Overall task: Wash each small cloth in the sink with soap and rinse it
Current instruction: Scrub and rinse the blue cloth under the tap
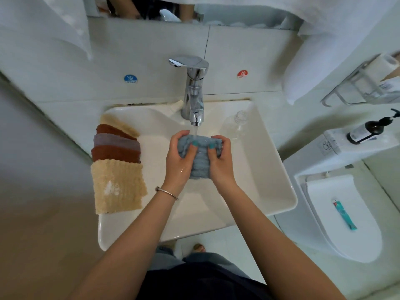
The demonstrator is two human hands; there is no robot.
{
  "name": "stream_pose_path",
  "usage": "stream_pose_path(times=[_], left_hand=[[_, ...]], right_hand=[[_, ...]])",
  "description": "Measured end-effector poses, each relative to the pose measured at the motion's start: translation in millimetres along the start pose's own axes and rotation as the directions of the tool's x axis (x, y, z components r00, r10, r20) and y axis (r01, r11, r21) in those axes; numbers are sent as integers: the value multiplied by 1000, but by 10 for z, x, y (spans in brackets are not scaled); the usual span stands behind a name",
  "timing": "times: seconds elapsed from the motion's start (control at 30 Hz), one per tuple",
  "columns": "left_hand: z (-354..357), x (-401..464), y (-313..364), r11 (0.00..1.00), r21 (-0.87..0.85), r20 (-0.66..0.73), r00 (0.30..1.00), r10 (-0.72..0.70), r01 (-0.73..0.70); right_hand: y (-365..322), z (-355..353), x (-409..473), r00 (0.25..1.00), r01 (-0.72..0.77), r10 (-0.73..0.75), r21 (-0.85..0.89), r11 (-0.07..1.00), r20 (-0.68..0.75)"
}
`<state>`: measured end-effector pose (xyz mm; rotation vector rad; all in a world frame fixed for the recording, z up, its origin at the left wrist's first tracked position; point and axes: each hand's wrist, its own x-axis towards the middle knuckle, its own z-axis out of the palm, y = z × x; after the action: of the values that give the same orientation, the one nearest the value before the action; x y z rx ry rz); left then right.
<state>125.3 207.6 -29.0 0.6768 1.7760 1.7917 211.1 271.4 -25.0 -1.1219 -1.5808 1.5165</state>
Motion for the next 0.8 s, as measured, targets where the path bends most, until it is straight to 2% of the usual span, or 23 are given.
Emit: stream_pose_path(times=[0.17,0.33,0.43,0.6,0.7,0.8], left_hand=[[-96,-36,20,998,9,-54,997,56,-55],[-428,21,-82,1000,-11,-163,987,-12,10],[-391,32,-70,1000,5,-144,989,-15,16],[-44,43,18,1000,-3,-21,1000,-23,23],[59,75,111,1000,-25,-2,1000,-13,13],[-31,121,161,1000,-16,-50,999,2,-3]], right_hand=[[30,103,-8,999,-18,18,6,1000,45],[-39,444,-50,992,24,-24,-2,1000,126],[-25,432,-71,995,10,-12,18,1000,97],[34,75,-56,999,5,-1,92,996,-49],[49,1,-48,999,-5,11,115,993,-53],[-4,128,-13,999,-19,23,122,992,-31]])
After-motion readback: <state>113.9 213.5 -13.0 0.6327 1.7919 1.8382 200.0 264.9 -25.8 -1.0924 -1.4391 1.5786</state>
